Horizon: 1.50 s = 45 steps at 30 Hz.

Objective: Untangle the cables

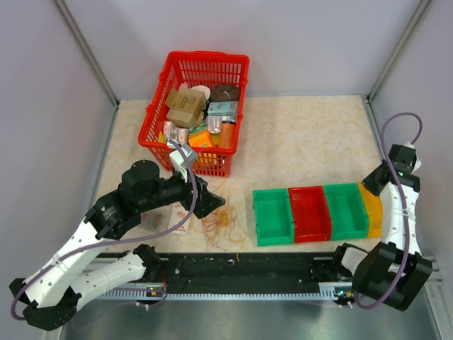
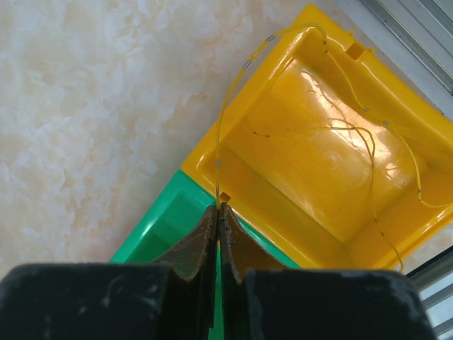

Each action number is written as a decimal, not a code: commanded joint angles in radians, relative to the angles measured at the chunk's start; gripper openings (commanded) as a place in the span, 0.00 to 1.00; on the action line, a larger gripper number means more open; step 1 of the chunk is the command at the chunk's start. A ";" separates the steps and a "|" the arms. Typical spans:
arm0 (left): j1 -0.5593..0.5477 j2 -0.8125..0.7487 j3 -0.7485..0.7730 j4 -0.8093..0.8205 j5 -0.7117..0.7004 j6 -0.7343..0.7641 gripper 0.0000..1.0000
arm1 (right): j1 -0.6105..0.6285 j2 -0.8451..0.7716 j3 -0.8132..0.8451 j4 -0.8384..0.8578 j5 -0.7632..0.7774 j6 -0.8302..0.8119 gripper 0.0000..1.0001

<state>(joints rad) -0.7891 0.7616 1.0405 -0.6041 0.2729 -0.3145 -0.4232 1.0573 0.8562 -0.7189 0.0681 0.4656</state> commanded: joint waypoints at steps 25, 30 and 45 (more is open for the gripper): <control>-0.002 0.015 -0.011 0.098 0.054 -0.127 0.96 | -0.012 -0.070 -0.089 -0.022 0.235 0.136 0.00; -0.002 0.013 0.001 0.083 0.055 -0.121 0.96 | -0.035 0.050 -0.095 -0.030 0.291 0.215 0.00; -0.004 0.045 -0.053 0.053 -0.066 -0.120 0.97 | 0.107 -0.002 0.020 -0.115 0.380 0.107 0.84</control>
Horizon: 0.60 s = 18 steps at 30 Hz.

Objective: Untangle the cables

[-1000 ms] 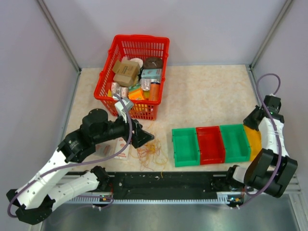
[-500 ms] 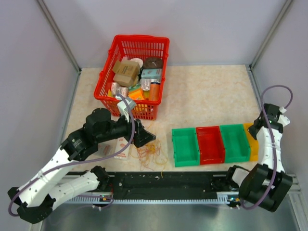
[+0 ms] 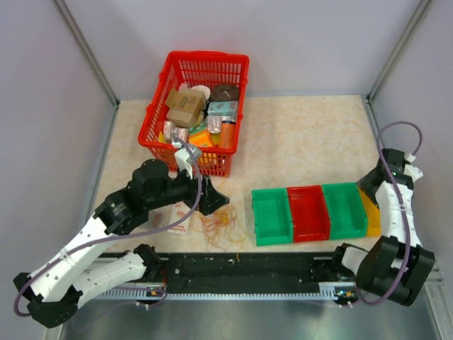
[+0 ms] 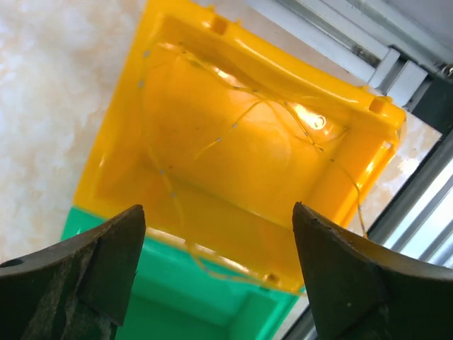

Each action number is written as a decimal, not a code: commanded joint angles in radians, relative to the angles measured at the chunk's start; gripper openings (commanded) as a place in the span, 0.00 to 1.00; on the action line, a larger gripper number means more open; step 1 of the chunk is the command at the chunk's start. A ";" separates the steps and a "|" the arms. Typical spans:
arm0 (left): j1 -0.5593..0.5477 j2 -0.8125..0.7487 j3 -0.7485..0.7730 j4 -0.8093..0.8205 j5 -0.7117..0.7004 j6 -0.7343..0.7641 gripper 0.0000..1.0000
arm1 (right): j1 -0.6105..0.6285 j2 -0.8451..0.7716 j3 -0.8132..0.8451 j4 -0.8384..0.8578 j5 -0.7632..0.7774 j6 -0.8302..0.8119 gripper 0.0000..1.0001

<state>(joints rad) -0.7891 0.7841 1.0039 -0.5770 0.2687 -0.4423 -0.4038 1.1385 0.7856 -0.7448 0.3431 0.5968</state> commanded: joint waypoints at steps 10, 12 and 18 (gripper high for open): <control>0.011 0.073 -0.085 -0.063 -0.304 -0.045 0.97 | 0.705 -0.099 0.386 -0.289 0.322 0.009 0.84; 0.024 0.101 -0.117 -0.069 -0.303 -0.081 0.94 | 0.959 -0.082 0.400 -0.187 0.236 -0.020 0.83; 0.040 0.127 -0.258 -0.014 -0.276 -0.220 0.86 | 1.463 0.113 0.317 0.365 -0.117 -0.049 0.78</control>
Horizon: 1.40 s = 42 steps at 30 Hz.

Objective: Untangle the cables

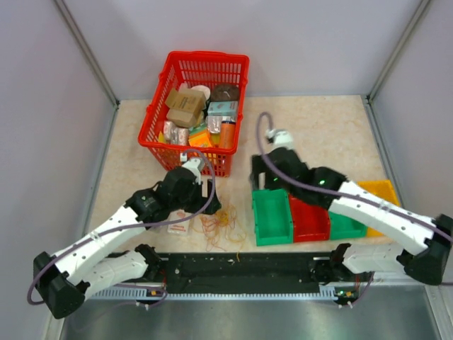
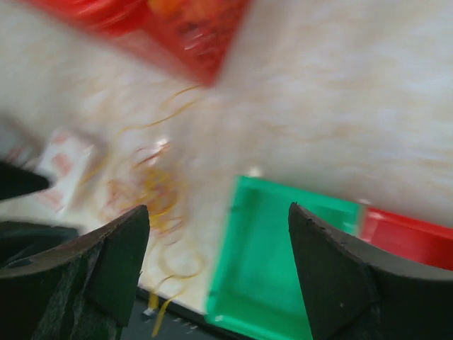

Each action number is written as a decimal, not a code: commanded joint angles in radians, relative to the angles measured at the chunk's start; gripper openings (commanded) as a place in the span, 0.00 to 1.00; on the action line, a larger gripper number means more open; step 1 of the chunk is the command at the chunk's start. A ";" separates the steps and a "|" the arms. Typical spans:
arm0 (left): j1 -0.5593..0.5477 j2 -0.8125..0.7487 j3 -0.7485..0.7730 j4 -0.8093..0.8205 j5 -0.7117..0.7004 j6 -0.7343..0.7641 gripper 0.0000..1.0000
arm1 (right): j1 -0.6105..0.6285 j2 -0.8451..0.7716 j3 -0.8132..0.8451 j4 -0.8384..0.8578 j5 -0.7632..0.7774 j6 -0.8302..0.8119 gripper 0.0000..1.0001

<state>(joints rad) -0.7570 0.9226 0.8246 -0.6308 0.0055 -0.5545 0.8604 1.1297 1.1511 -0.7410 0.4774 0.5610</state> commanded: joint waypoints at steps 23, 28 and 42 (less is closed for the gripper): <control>0.008 0.056 -0.335 0.353 0.137 -0.256 0.93 | 0.560 0.381 -0.258 0.434 0.051 0.258 0.52; 0.008 0.139 -0.311 0.381 0.139 -0.231 0.95 | 0.634 0.409 -0.212 0.325 0.144 0.281 0.52; 0.008 0.205 -0.320 0.387 0.068 -0.229 0.59 | 0.643 0.225 -0.101 0.263 0.179 0.168 0.00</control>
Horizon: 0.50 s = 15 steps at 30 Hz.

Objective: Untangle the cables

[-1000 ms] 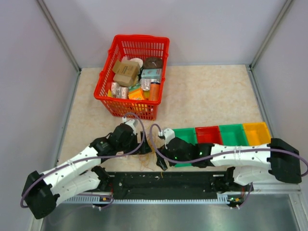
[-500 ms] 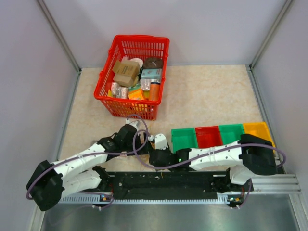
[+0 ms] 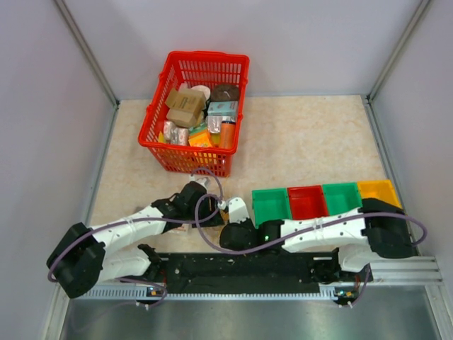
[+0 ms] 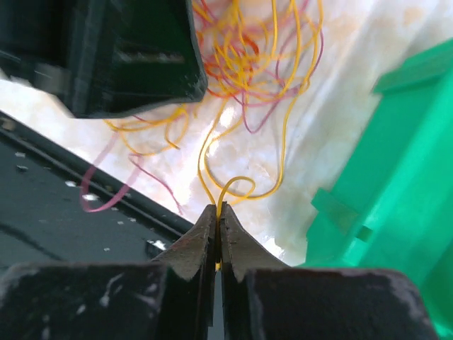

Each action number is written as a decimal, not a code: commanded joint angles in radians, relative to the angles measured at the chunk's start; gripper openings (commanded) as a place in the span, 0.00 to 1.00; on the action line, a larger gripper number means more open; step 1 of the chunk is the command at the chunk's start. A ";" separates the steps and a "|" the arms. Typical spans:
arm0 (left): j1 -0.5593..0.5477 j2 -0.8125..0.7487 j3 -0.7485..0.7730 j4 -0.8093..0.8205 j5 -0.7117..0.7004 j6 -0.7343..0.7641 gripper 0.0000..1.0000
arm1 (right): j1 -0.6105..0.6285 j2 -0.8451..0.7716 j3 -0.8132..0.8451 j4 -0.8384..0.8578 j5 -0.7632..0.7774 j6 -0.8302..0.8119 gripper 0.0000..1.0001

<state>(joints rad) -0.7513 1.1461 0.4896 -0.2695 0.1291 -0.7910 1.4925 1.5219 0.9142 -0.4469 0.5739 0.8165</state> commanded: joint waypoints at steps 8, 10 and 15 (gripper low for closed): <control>0.003 -0.017 -0.043 0.058 -0.089 -0.004 0.30 | 0.011 -0.400 0.469 -0.004 0.136 -0.373 0.00; 0.003 -0.019 -0.055 0.069 -0.089 -0.010 0.19 | 0.011 -0.408 0.559 0.014 0.126 -0.436 0.00; 0.004 -0.023 -0.075 0.070 -0.097 -0.017 0.03 | 0.011 -0.355 0.838 0.063 0.096 -0.629 0.00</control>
<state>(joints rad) -0.7509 1.1351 0.4313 -0.2436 0.0544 -0.7982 1.4925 1.1145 1.5822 -0.4278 0.6800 0.3912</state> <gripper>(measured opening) 0.057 0.008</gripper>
